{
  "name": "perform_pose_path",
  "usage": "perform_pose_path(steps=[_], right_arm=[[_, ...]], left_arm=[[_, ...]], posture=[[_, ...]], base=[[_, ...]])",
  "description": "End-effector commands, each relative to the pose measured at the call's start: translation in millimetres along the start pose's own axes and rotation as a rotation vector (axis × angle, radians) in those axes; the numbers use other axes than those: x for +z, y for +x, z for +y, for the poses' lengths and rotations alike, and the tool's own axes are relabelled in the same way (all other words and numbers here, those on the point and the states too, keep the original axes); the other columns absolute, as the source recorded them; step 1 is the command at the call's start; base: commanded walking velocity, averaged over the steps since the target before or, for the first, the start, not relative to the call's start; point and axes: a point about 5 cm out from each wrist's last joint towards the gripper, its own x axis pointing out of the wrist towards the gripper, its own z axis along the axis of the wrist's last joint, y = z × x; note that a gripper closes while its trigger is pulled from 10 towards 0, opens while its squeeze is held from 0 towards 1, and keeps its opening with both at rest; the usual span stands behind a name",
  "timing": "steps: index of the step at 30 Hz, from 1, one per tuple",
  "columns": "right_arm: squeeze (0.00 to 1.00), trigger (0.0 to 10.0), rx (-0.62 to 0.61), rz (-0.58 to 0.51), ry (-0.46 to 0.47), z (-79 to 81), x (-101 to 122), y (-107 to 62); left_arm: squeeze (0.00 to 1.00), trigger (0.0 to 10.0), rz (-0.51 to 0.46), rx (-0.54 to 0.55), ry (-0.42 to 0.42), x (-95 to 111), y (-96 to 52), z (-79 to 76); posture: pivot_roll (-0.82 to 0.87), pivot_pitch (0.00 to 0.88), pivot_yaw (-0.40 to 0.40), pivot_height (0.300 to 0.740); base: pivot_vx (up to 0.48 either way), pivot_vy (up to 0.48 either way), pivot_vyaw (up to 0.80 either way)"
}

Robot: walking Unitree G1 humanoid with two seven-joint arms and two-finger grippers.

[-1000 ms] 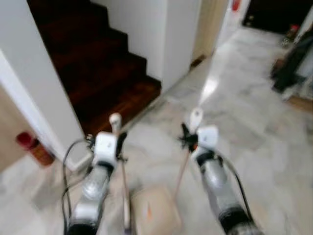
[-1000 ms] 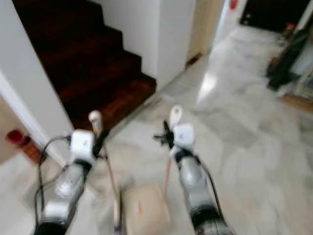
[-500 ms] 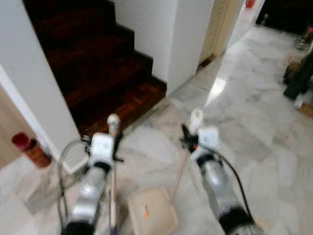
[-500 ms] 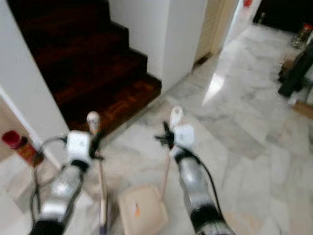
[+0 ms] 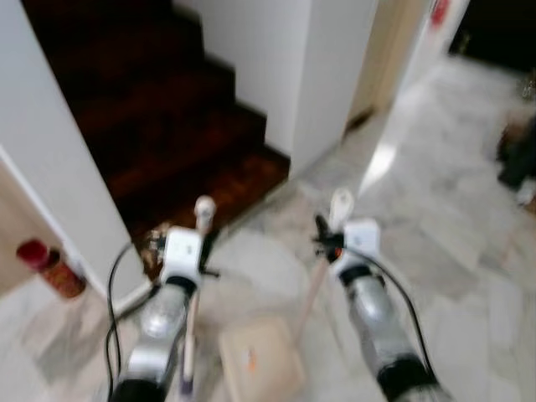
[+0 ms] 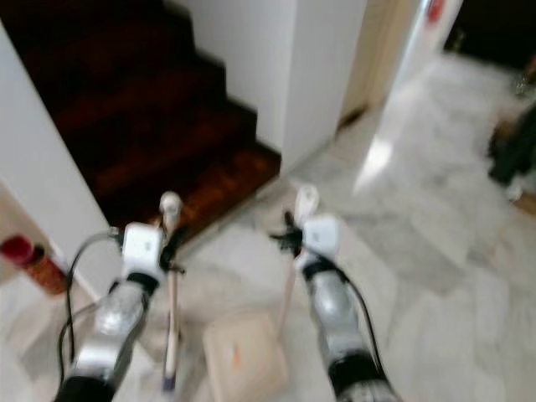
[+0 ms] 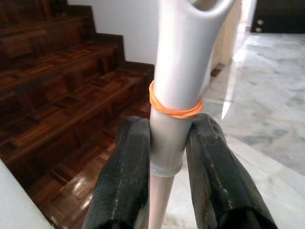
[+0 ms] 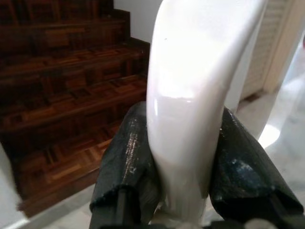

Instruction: Sweep floor

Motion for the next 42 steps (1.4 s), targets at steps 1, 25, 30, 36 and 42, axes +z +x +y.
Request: perform_pose_path(steps=[1, 25, 30, 36, 42], right_arm=[[0.0, 10.0, 0.032, -0.062, -0.002, 9.7, 14.4, 9.2], [0.0, 10.0, 0.016, -0.066, 0.01, 7.2, 14.4, 8.4], [0.0, 10.0, 0.013, -0.063, 0.011, 6.4, 14.5, 8.9], [0.0, 10.0, -0.001, -0.047, 0.013, 4.5, 13.6, 9.8], [0.0, 10.0, -0.012, -0.046, 0.014, 2.9, 13.6, 10.0]], left_arm=[[0.0, 10.0, -0.044, 0.004, 0.004, 9.0, 2.4, 3.3], [0.0, 10.0, -0.036, -0.004, 0.008, 8.5, 3.1, 1.6], [0.0, 10.0, -0.038, -0.006, 0.006, 8.0, 3.2, 1.4], [0.0, 10.0, -0.046, -0.004, 0.004, 9.0, 3.6, 1.7], [0.0, 10.0, -0.053, -0.005, 0.008, 10.1, 4.1, 1.7]], posture=[[0.12, 0.0, -0.048, 0.74], [0.12, 0.0, -0.046, 0.74], [0.12, 0.0, -0.047, 0.74], [0.12, 0.0, -0.046, 0.74], [0.12, 0.0, -0.044, 0.74]], base=[[0.334, 0.0, 0.0], [0.324, 0.0, 0.0], [0.05, 0.0, 0.0], [0.0, 0.0, -0.37], [0.0, 0.0, -0.79]])
